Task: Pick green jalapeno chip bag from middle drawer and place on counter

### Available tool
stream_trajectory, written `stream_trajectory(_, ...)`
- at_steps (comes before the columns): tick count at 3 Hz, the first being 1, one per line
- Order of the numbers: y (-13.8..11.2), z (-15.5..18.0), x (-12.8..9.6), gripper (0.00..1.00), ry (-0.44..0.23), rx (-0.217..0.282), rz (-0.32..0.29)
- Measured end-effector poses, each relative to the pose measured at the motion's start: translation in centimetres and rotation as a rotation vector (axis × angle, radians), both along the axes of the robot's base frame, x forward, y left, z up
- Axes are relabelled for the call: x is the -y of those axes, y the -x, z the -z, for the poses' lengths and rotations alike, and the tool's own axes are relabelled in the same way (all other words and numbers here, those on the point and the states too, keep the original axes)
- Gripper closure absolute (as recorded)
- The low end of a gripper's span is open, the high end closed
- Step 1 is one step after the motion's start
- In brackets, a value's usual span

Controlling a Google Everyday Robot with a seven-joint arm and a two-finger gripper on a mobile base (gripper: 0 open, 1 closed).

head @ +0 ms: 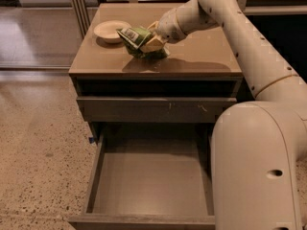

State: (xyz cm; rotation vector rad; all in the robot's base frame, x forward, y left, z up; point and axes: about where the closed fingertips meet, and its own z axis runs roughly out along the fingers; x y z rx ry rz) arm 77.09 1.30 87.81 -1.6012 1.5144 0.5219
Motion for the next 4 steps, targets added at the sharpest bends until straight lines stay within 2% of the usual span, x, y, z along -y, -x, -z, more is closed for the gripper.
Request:
stream_trajectory(1,0.95,3.28,-1.03,1.00,-0.008,-0.064,-0.039)
stream_trajectory(2,0.99,3.43,-1.13,0.82,-0.008,-0.067,-0.040)
stream_trajectory(4,0.99,3.44,-1.13,0.35,-0.008,-0.067,-0.040)
